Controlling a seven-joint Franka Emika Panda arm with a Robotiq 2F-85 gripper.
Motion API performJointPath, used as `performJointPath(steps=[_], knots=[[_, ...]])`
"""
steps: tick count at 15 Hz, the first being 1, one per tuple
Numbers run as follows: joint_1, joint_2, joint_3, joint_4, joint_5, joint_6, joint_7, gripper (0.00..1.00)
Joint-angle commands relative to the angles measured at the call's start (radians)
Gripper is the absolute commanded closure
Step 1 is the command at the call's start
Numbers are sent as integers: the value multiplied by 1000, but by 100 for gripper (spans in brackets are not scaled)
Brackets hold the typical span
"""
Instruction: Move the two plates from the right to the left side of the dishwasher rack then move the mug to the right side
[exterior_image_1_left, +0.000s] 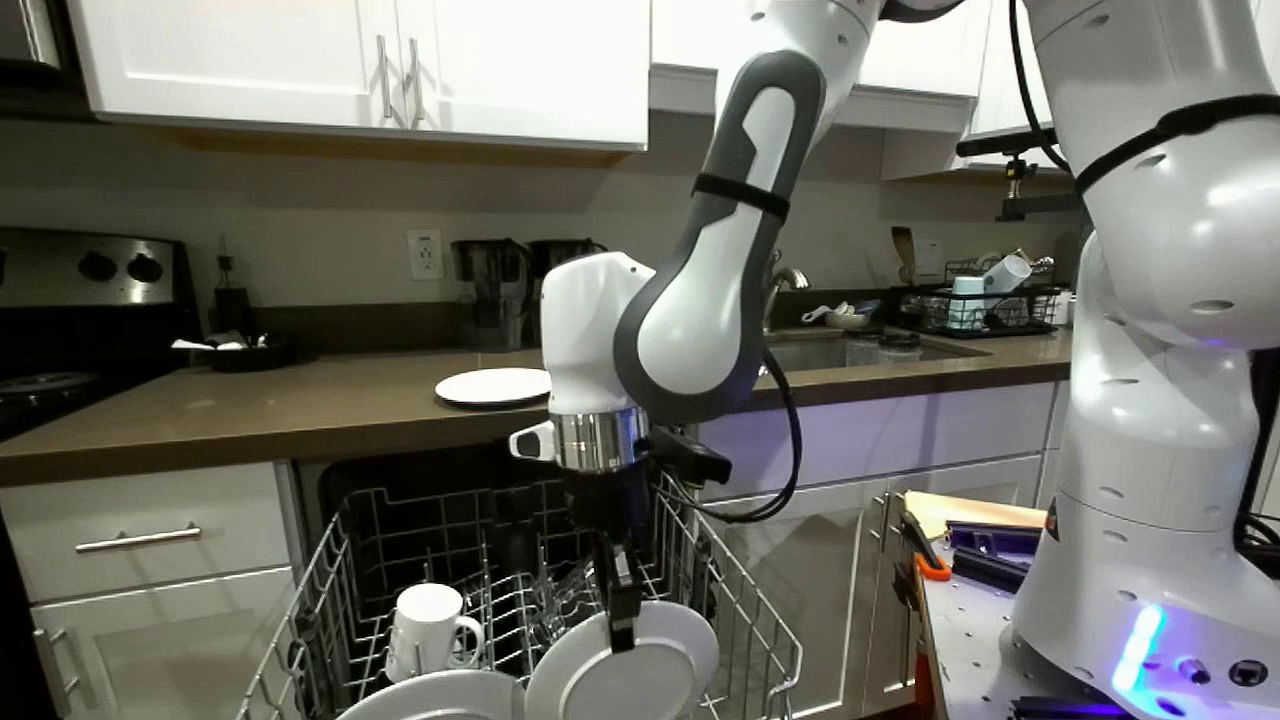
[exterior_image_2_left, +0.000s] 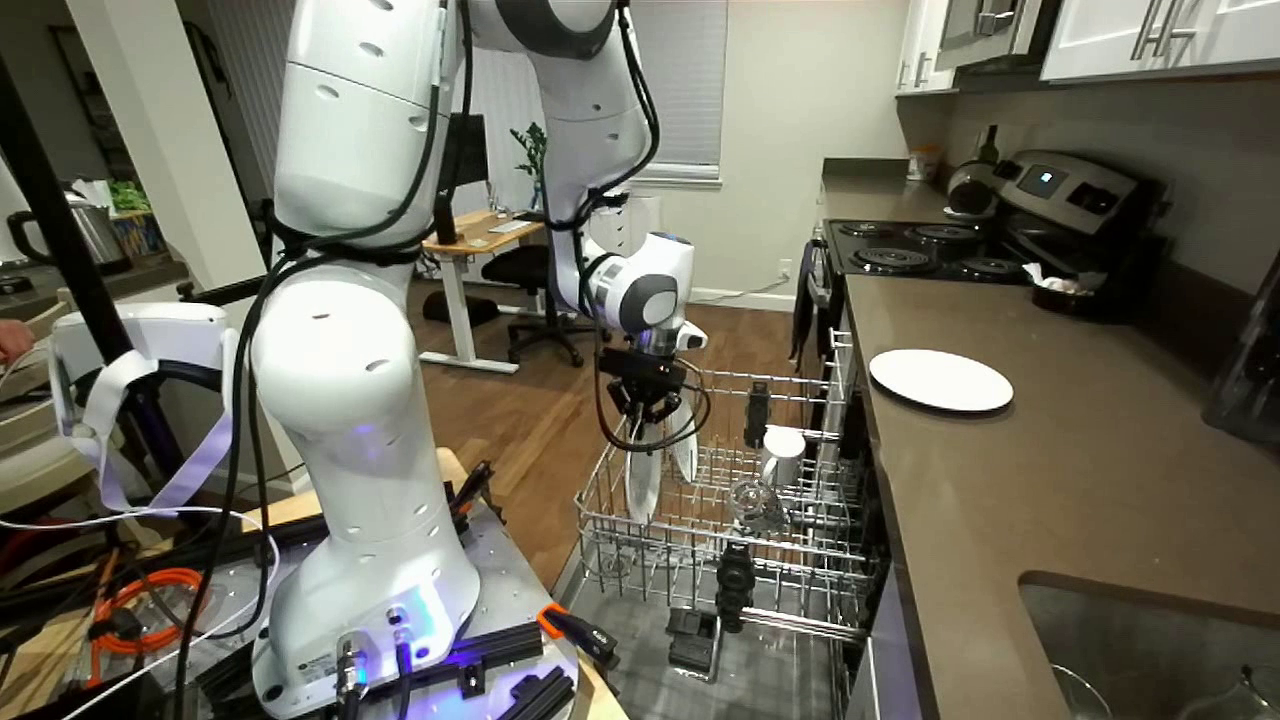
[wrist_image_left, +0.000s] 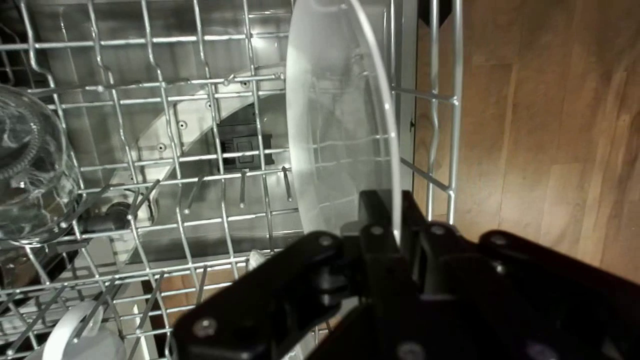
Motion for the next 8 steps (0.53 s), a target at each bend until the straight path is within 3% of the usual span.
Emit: performJointPath(steps=[1, 8], knots=[[25, -103, -7, 1, 86, -101, -84, 98], [93, -180, -57, 16, 160, -198, -149, 98]])
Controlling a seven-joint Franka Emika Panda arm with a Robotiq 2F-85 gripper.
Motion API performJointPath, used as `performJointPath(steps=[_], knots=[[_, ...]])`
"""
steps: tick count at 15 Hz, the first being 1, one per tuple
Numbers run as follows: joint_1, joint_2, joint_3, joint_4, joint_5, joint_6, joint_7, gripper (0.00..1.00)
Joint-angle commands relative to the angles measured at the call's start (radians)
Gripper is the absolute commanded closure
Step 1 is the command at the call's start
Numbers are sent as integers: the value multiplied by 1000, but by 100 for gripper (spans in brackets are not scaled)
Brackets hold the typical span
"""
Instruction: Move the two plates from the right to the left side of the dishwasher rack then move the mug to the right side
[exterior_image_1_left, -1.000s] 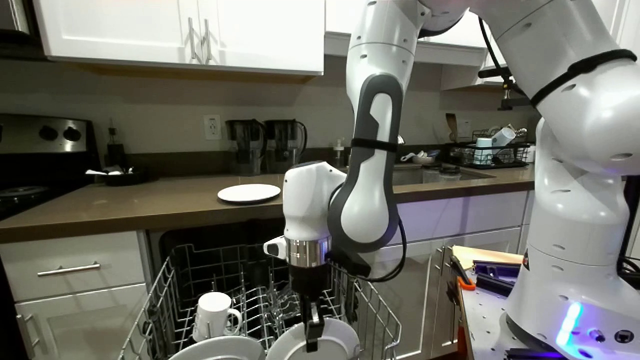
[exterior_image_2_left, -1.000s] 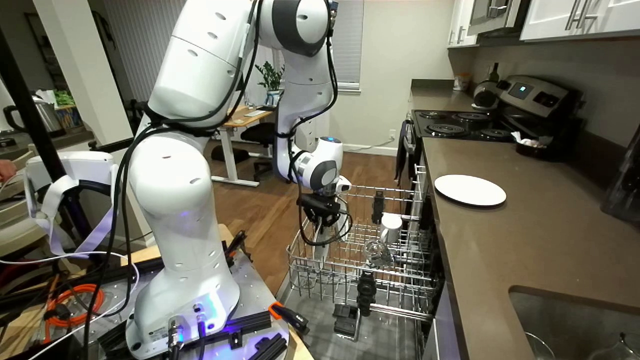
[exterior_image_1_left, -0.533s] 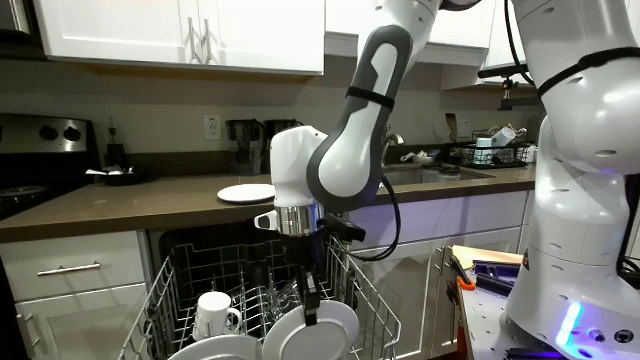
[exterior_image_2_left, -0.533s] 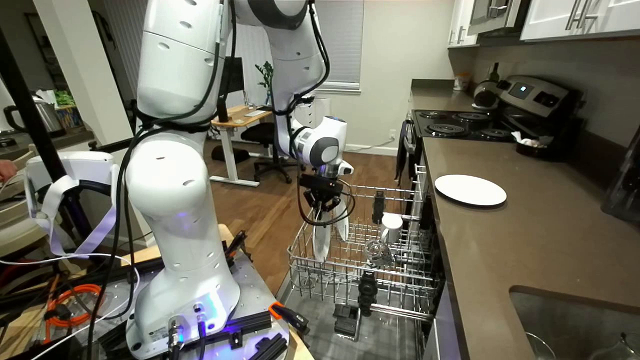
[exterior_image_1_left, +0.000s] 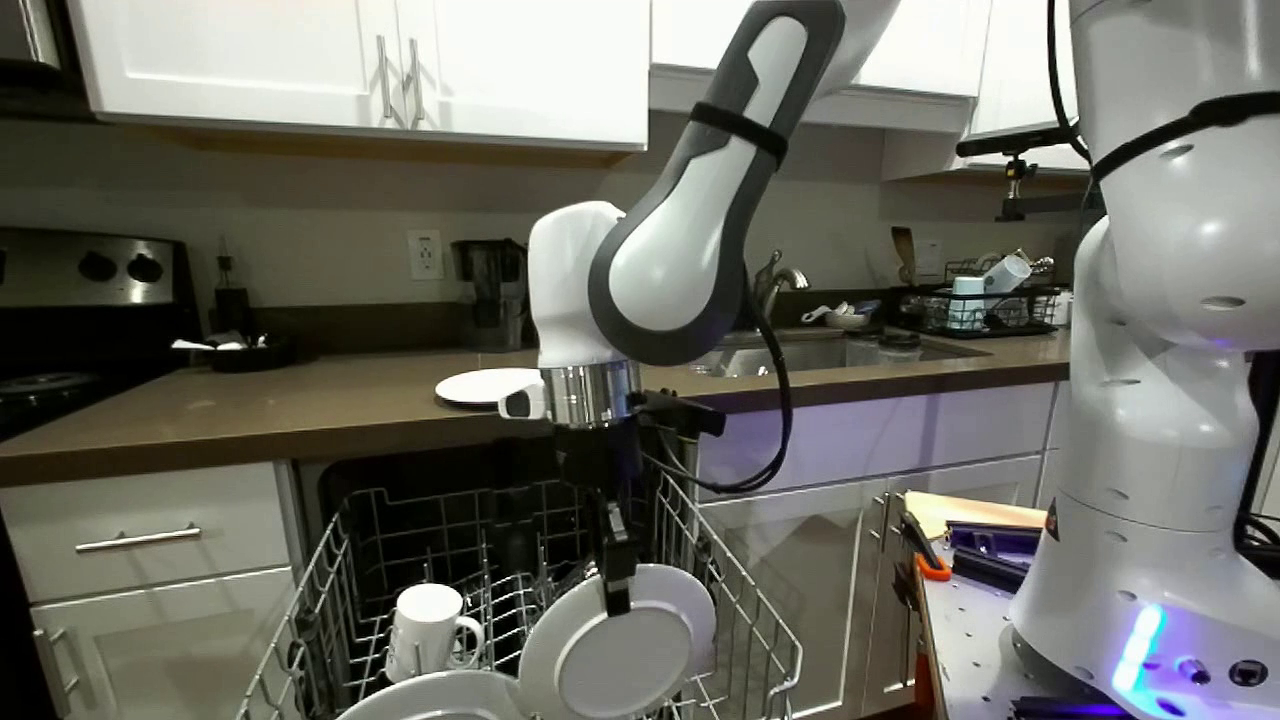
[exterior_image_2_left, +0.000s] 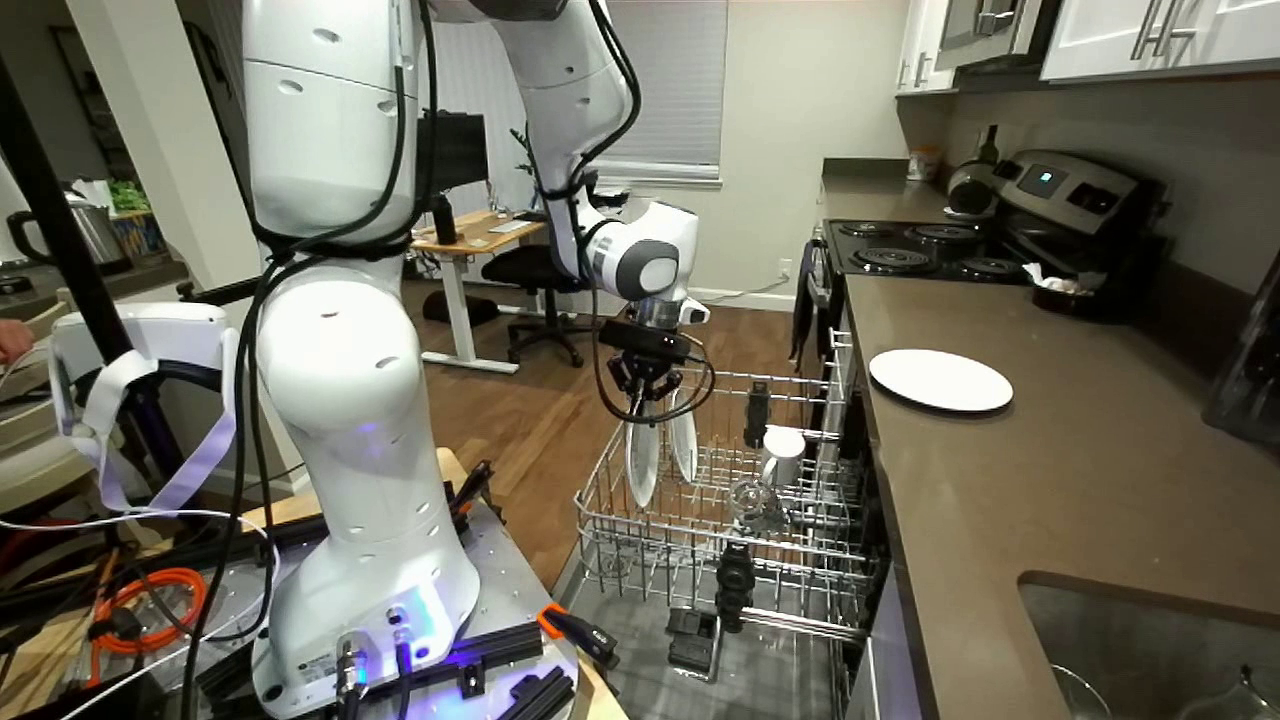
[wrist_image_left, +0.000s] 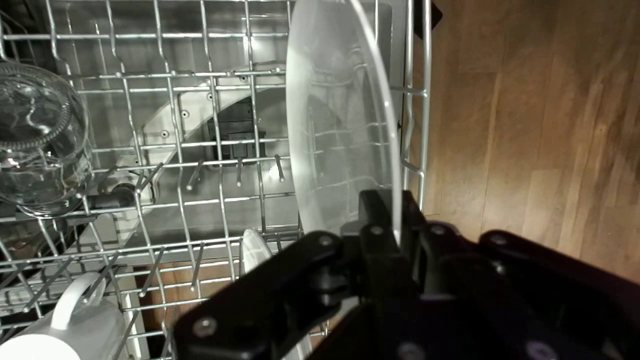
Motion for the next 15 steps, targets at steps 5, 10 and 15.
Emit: performJointPath(steps=[5, 10, 15], knots=[[100, -105, -66, 18, 35, -114, -41, 98], [146, -118, -88, 41, 44, -144, -52, 98], [167, -102, -95, 69, 50, -149, -68, 98]])
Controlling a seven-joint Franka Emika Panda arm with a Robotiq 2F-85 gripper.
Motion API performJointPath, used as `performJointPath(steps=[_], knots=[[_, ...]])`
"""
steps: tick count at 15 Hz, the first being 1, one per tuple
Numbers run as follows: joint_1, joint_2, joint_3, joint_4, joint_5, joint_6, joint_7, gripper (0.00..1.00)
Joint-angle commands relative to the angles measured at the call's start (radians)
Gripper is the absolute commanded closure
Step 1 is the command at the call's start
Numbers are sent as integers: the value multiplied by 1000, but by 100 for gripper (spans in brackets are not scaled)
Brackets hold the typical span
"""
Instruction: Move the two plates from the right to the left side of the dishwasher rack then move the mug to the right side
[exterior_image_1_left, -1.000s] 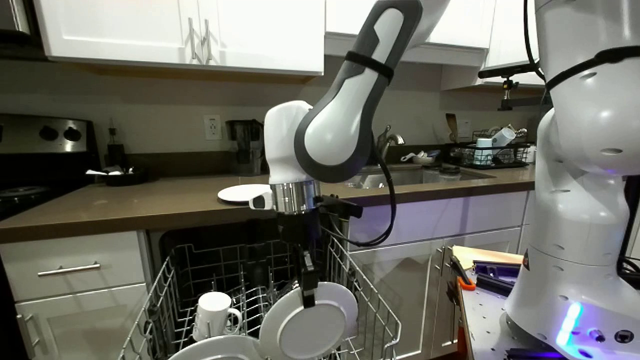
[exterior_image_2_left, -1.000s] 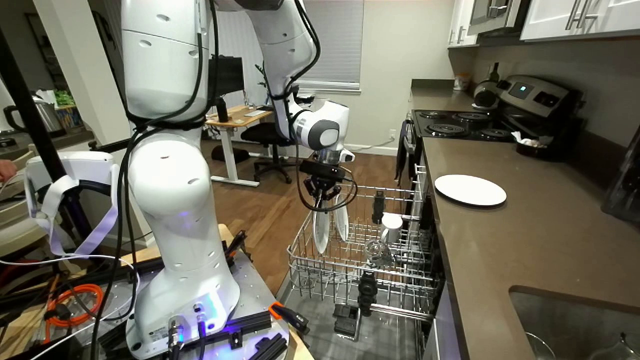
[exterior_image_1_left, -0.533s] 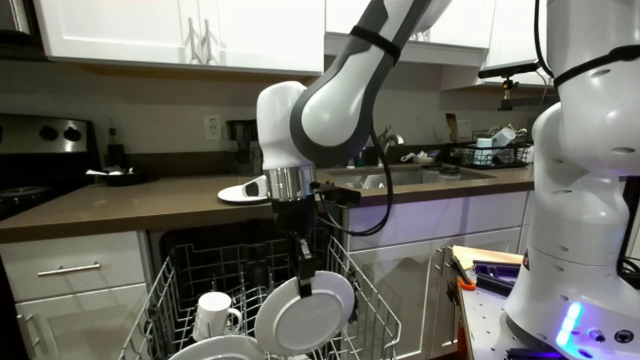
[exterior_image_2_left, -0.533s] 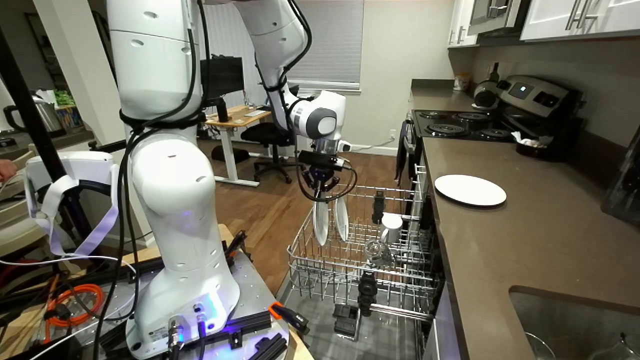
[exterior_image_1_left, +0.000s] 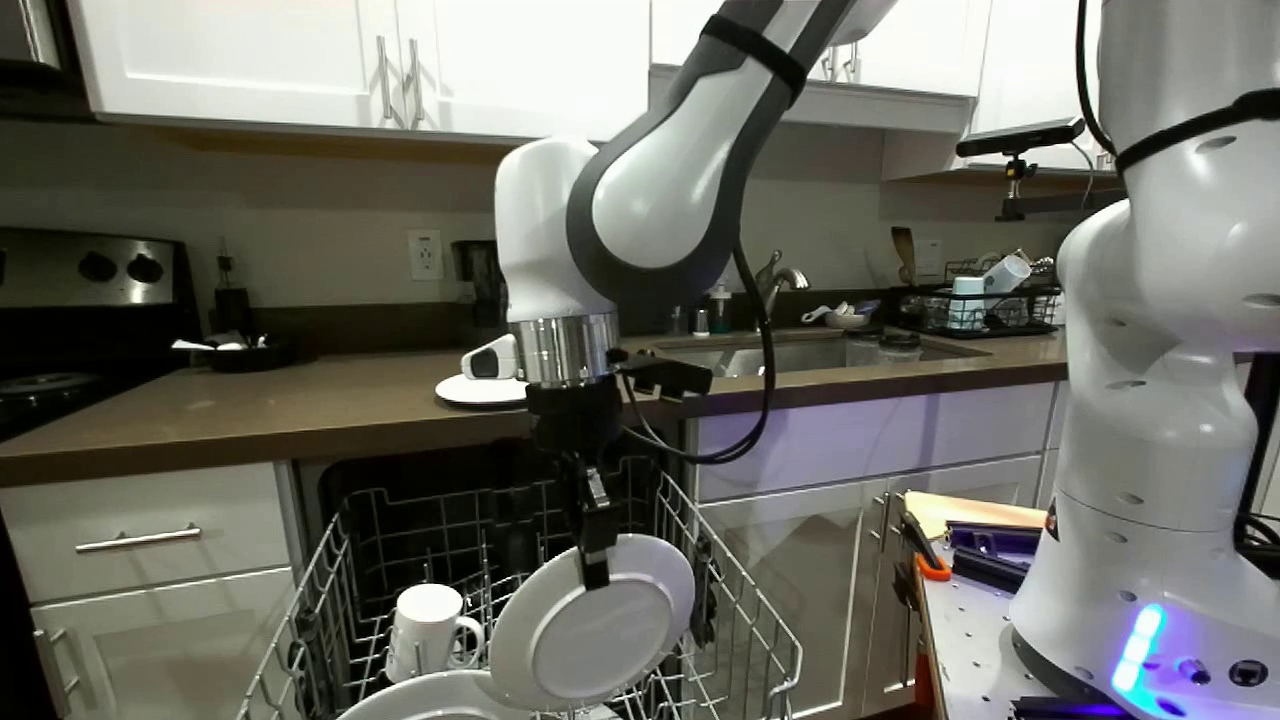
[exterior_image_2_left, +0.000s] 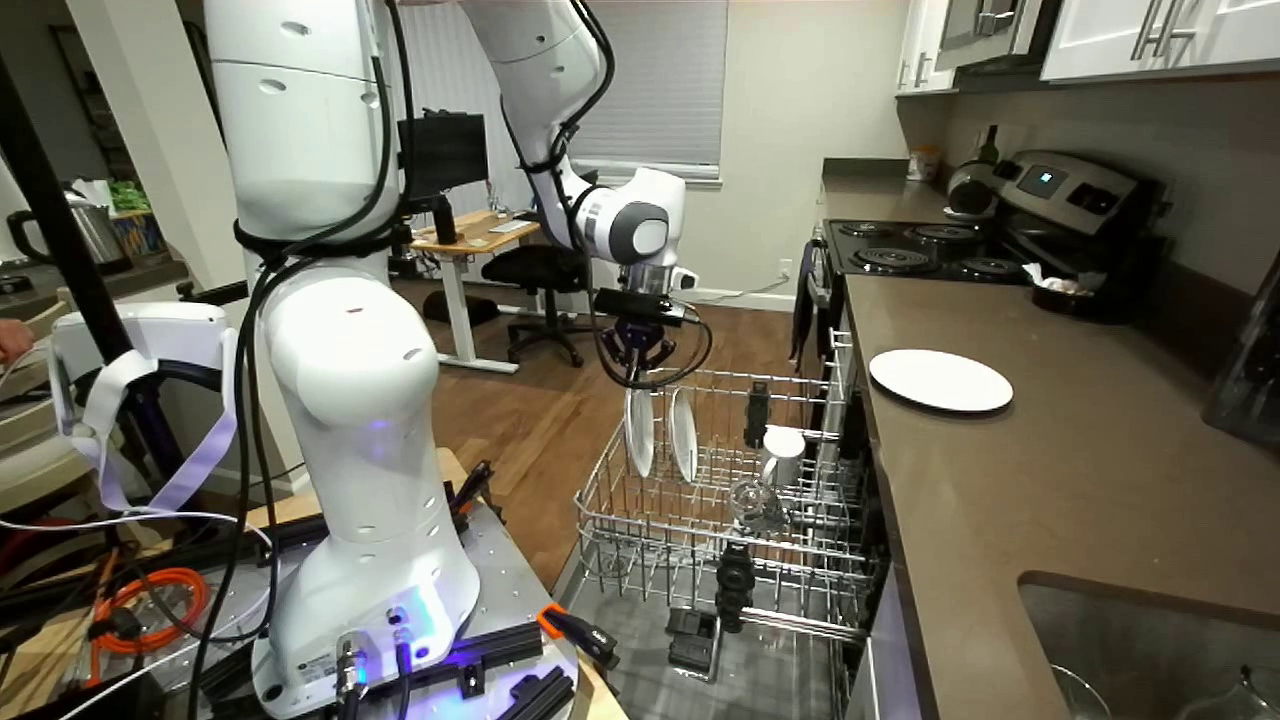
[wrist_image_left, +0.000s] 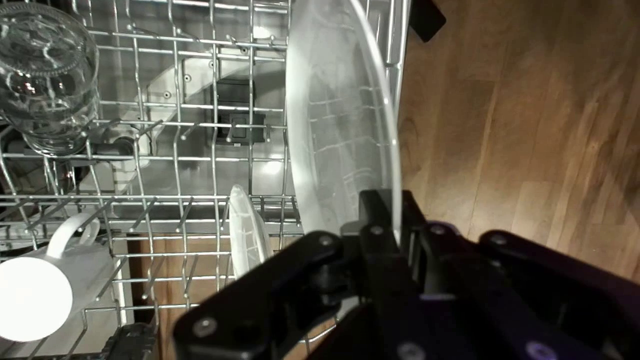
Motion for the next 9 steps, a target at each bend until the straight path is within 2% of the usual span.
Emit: performJointPath(steps=[1, 9], knots=[[21, -9, -15, 30, 43, -39, -56, 98], [24, 46, -4, 103, 109, -46, -126, 98]])
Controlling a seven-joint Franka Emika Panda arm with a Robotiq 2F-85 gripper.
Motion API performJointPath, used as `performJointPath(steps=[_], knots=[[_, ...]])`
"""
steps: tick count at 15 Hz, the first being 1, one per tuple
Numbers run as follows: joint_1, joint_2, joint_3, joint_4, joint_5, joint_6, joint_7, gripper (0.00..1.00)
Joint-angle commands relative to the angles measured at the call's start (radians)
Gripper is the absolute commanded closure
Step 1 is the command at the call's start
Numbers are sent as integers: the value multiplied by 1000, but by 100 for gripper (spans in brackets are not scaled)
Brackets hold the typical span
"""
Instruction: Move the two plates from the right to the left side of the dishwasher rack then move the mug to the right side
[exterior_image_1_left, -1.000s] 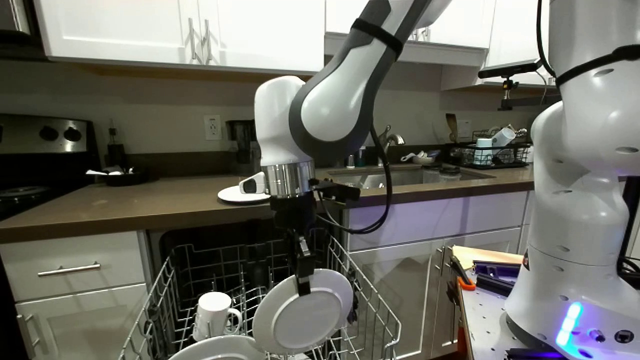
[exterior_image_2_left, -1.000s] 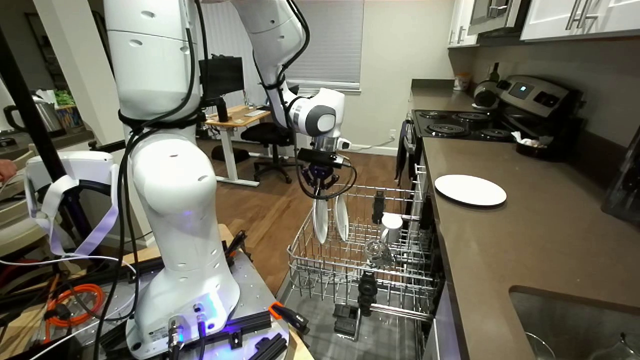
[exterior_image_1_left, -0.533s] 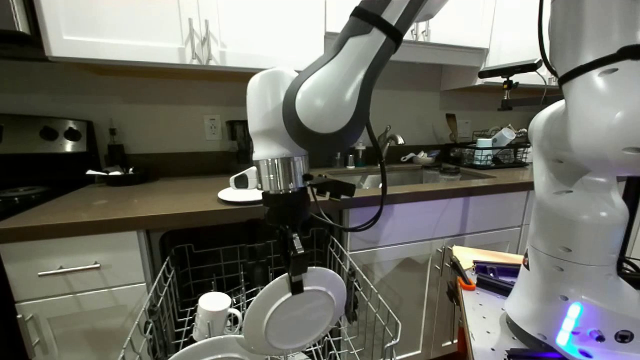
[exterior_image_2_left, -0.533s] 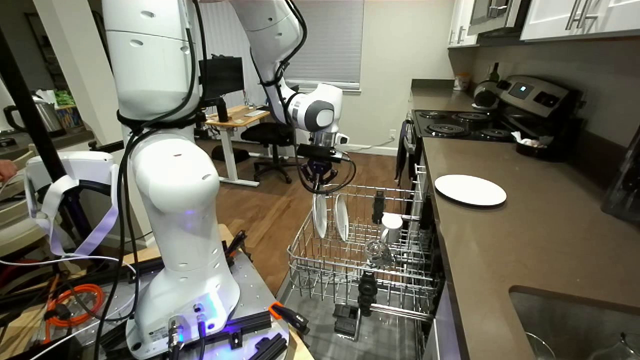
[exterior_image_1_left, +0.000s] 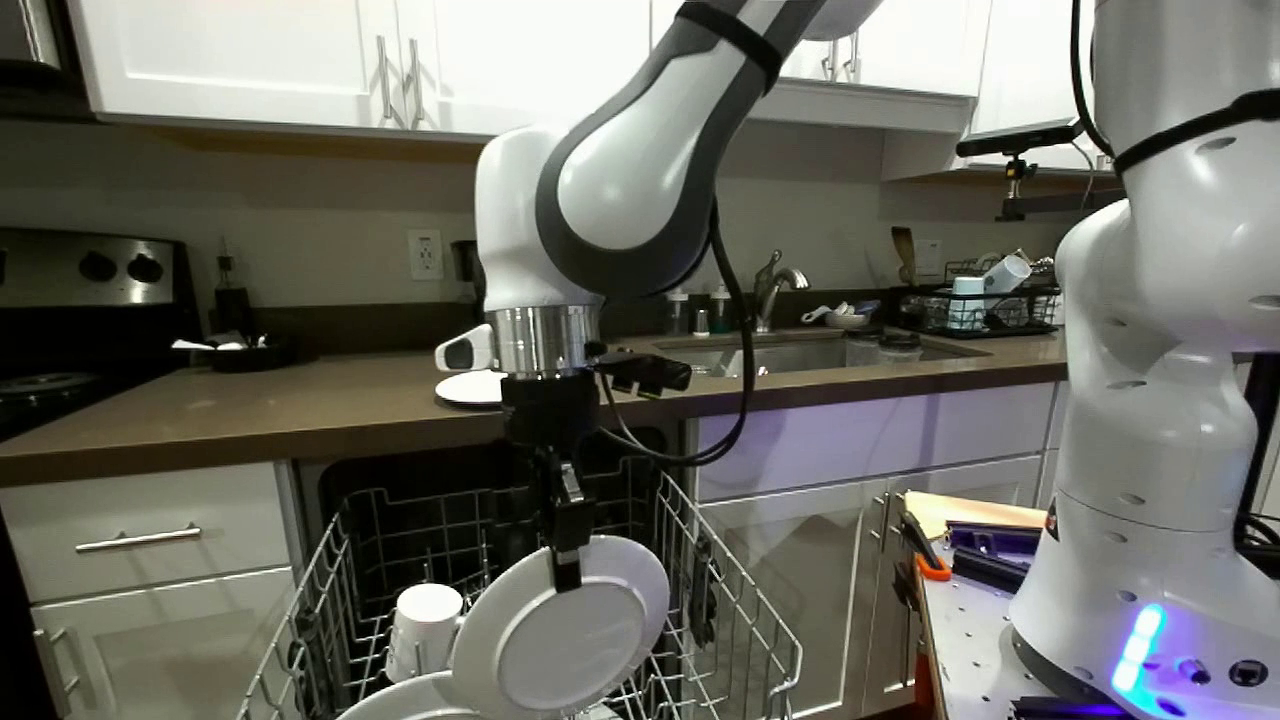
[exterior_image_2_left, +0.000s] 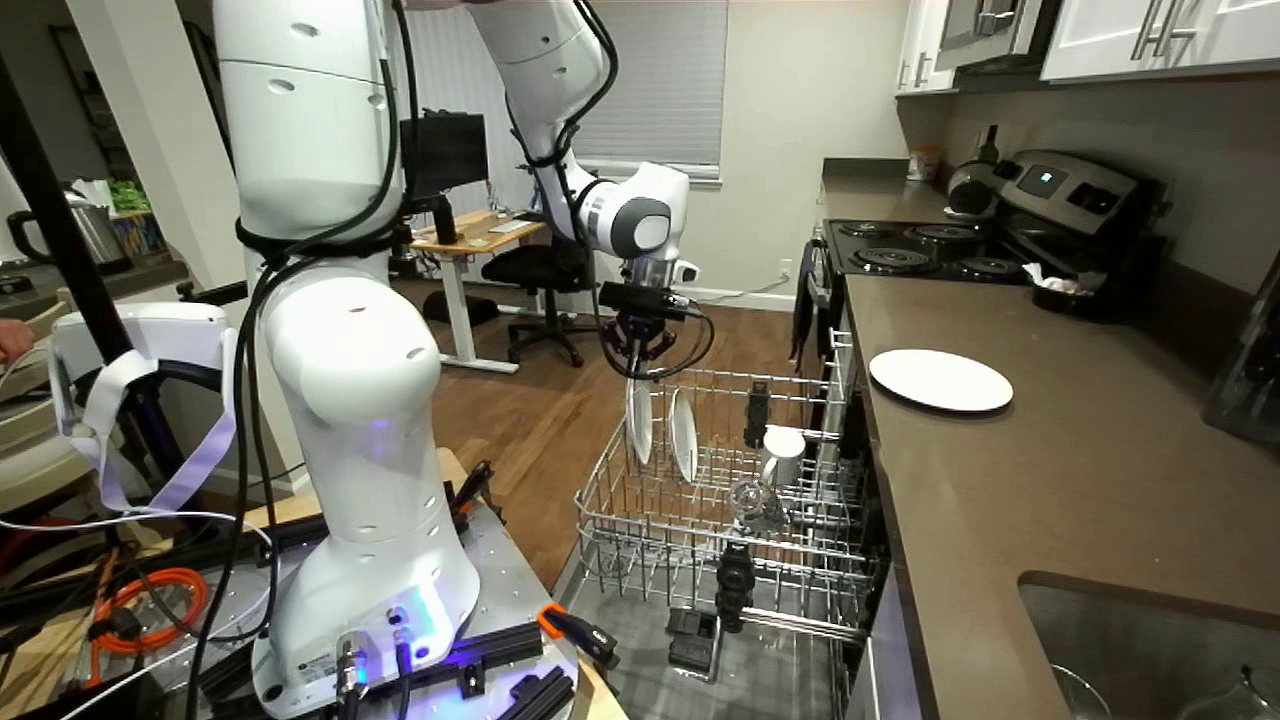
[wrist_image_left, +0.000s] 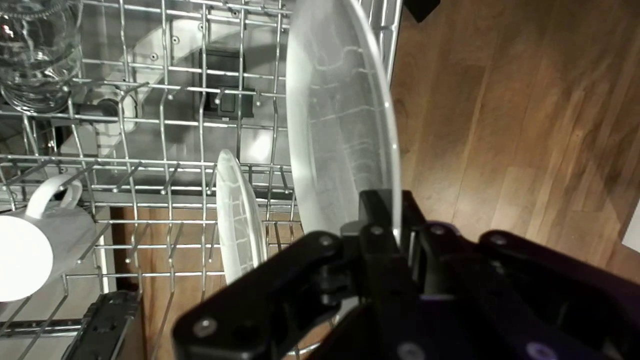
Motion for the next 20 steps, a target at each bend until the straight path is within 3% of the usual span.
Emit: performJointPath(steps=[1, 20], knots=[[6, 32, 0, 64, 61, -45, -71, 98], [11, 210, 35, 233, 11, -23, -109, 98]])
